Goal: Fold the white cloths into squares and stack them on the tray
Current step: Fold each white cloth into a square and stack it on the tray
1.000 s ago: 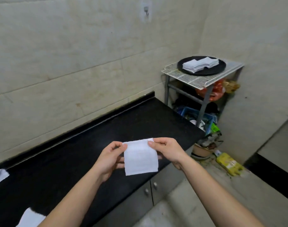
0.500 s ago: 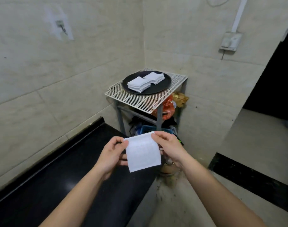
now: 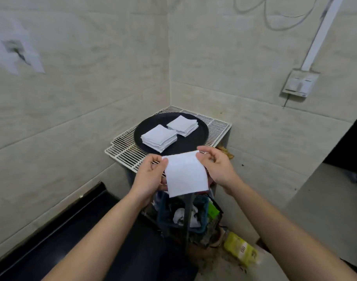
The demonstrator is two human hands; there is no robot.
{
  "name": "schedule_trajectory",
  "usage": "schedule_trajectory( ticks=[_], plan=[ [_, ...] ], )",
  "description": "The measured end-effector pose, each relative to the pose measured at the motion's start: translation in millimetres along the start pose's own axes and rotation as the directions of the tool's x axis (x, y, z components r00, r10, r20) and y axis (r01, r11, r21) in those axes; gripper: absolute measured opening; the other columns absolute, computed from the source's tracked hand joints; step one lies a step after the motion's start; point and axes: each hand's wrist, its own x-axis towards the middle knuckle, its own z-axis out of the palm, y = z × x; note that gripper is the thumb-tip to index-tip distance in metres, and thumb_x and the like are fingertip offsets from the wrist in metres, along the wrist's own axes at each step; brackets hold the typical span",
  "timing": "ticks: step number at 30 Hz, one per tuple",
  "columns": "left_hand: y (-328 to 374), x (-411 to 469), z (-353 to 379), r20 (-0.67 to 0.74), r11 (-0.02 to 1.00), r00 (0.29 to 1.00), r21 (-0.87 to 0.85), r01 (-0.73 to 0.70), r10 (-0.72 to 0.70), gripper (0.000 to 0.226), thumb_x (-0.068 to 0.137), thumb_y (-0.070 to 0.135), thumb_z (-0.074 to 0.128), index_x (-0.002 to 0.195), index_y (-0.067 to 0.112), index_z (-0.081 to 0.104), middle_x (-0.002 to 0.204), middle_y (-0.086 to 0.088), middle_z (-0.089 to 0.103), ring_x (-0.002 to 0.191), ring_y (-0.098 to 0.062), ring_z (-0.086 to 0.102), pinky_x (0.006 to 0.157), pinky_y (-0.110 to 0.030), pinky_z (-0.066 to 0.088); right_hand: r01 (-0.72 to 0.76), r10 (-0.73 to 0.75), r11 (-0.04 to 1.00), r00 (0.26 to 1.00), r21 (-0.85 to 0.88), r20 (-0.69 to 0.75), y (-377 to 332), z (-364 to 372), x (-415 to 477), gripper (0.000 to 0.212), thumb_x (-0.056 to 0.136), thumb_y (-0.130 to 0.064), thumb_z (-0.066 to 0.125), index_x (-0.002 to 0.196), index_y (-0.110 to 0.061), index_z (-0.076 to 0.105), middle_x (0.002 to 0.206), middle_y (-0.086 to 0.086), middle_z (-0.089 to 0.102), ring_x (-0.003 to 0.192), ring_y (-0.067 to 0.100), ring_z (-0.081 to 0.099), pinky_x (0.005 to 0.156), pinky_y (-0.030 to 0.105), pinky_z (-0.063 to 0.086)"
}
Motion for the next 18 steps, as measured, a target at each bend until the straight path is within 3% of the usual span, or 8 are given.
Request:
schedule_trajectory(
  ticks=[4, 6, 10, 14, 18],
  plan=[
    [5.3, 52.1, 18.8, -0.078, 0.999, 0.997, -0.032, 0.023, -0.025, 0.017, 0.100, 0.026, 0.056, 0.100, 0.009, 0.053, 0.079, -0.013, 0.058, 0.050, -0.015, 0.053, 0.042, -0.027, 0.046, 0.002, -0.002, 1.000, 0.999, -0.007, 0.035, 9.4, -10.1, 69.1, 0.016, 0.095, -0.029, 0.066, 0.108, -0.019, 0.062, 0.074, -0.004, 0.065, 0.068, 0.006, 0.063, 0.062, 0.025, 0.054],
    [9.5, 73.9, 25.5, -0.112, 0.998, 0.993, -0.045, 0.041, -0.046, 0.018, 0.101, 0.026, 0.055, 0.102, 0.008, 0.053, 0.079, -0.015, 0.062, 0.051, -0.018, 0.055, 0.041, -0.027, 0.045, -0.017, 0.018, 1.000, 0.997, -0.014, 0.078, 12.2, -11.3, 100.3, 0.014, 0.095, -0.032, 0.066, 0.103, -0.020, 0.064, 0.087, 0.000, 0.070, 0.079, 0.014, 0.067, 0.071, 0.035, 0.056],
    [20.9, 149.0, 52.4, -0.255, 0.993, 0.961, -0.076, 0.088, -0.104, 0.016, 0.099, 0.027, 0.058, 0.101, 0.011, 0.053, 0.083, -0.015, 0.067, 0.058, -0.021, 0.061, 0.047, -0.031, 0.051, -0.100, 0.101, 0.995, 0.965, -0.019, 0.240, 20.0, -25.7, 192.4, 0.016, 0.095, -0.035, 0.064, 0.108, -0.029, 0.071, 0.111, -0.008, 0.069, 0.104, 0.013, 0.064, 0.089, 0.034, 0.055],
    [33.4, 213.4, 80.8, -0.349, 0.980, 0.918, -0.127, 0.152, -0.188, 0.024, 0.094, 0.025, 0.066, 0.109, 0.013, 0.050, 0.092, -0.012, 0.069, 0.057, -0.020, 0.065, 0.049, -0.029, 0.052, -0.178, 0.140, 0.982, 0.912, 0.065, 0.385, 27.4, -41.1, 276.8, 0.030, 0.092, -0.016, 0.066, 0.119, -0.029, 0.069, 0.120, -0.003, 0.070, 0.109, 0.016, 0.067, 0.089, 0.037, 0.058],
    [34.4, 280.6, 101.7, -0.426, 0.981, 0.884, -0.099, 0.165, -0.191, 0.052, 0.084, 0.004, 0.073, 0.127, 0.012, 0.045, 0.101, -0.014, 0.065, 0.071, -0.023, 0.069, 0.063, -0.042, 0.059, -0.167, 0.132, 0.985, 0.882, 0.038, 0.452, 32.2, -42.9, 366.9, 0.040, 0.092, -0.001, 0.064, 0.130, -0.014, 0.062, 0.120, 0.004, 0.070, 0.105, 0.014, 0.069, 0.092, 0.032, 0.056]
  ],
)
